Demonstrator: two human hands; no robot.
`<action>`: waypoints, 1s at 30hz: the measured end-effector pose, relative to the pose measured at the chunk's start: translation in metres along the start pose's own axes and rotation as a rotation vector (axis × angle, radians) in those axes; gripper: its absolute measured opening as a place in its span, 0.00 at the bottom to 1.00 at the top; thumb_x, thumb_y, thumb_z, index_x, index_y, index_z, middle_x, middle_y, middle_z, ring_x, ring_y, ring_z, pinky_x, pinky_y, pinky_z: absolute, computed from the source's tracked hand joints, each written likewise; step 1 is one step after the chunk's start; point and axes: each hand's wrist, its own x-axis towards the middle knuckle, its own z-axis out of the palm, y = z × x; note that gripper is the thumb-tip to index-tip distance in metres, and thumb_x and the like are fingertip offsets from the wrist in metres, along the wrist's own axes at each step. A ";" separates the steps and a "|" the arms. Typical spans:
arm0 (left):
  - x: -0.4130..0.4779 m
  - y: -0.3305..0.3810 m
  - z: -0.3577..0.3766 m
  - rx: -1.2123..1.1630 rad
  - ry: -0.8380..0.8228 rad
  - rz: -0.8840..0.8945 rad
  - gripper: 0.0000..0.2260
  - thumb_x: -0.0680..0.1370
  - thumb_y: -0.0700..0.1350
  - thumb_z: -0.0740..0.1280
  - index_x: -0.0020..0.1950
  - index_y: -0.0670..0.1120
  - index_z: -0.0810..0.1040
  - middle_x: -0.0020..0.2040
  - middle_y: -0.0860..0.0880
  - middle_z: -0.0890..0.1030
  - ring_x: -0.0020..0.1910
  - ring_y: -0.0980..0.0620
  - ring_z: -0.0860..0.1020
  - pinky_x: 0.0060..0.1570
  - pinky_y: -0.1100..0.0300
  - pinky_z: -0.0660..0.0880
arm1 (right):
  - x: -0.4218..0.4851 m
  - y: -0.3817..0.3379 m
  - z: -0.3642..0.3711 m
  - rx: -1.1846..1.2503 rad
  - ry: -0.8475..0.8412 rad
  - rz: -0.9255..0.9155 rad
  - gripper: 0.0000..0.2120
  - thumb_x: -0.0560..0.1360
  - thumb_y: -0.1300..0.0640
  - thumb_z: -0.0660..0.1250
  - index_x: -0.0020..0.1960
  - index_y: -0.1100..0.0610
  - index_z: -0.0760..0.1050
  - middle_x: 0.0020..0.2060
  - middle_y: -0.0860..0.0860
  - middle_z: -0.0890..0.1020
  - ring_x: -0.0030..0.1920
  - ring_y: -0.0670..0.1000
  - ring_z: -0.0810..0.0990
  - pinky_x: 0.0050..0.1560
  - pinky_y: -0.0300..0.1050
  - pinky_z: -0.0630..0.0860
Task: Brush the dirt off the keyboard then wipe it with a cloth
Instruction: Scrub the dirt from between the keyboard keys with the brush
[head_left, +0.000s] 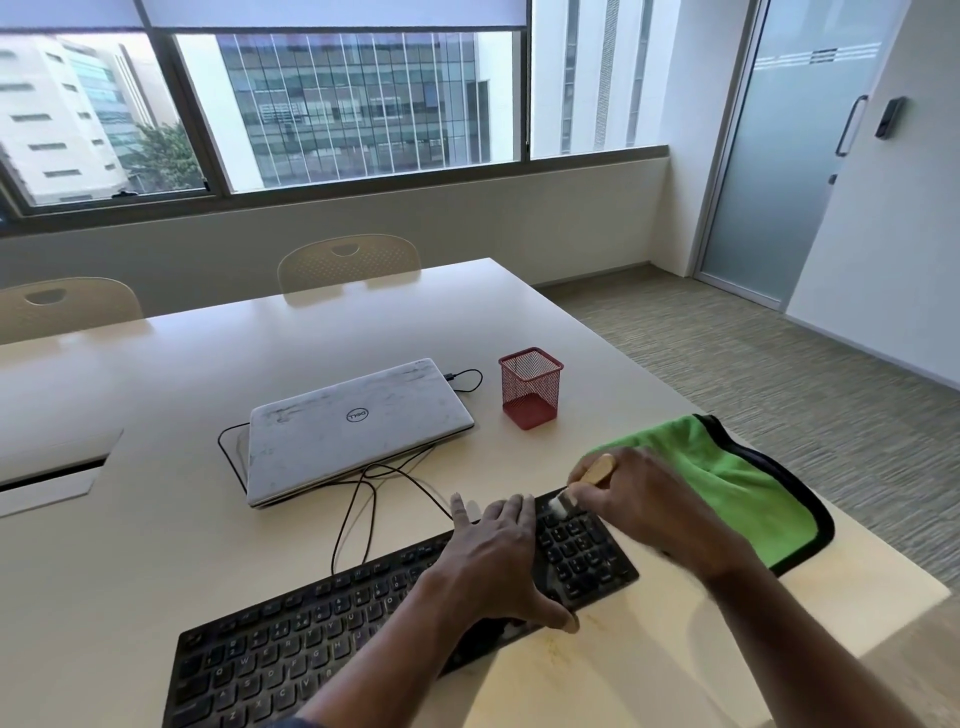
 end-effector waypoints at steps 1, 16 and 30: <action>0.001 0.001 0.000 -0.002 0.000 0.002 0.63 0.66 0.76 0.70 0.82 0.40 0.41 0.84 0.43 0.49 0.82 0.44 0.50 0.74 0.27 0.37 | 0.002 0.000 0.002 -0.001 -0.017 -0.002 0.03 0.72 0.48 0.73 0.40 0.46 0.84 0.35 0.44 0.85 0.36 0.42 0.83 0.39 0.43 0.81; 0.001 0.006 -0.004 0.001 -0.029 -0.017 0.63 0.66 0.74 0.72 0.83 0.40 0.41 0.84 0.43 0.50 0.82 0.45 0.51 0.74 0.27 0.37 | 0.013 0.012 -0.004 -0.144 -0.035 -0.062 0.03 0.69 0.49 0.73 0.39 0.48 0.84 0.32 0.41 0.83 0.35 0.41 0.81 0.36 0.36 0.73; 0.002 0.008 -0.007 -0.004 -0.040 -0.023 0.63 0.66 0.73 0.73 0.82 0.40 0.42 0.84 0.42 0.51 0.82 0.44 0.52 0.73 0.26 0.38 | 0.009 -0.001 -0.002 -0.141 -0.123 -0.143 0.05 0.69 0.50 0.70 0.38 0.48 0.85 0.29 0.42 0.82 0.31 0.42 0.80 0.30 0.31 0.68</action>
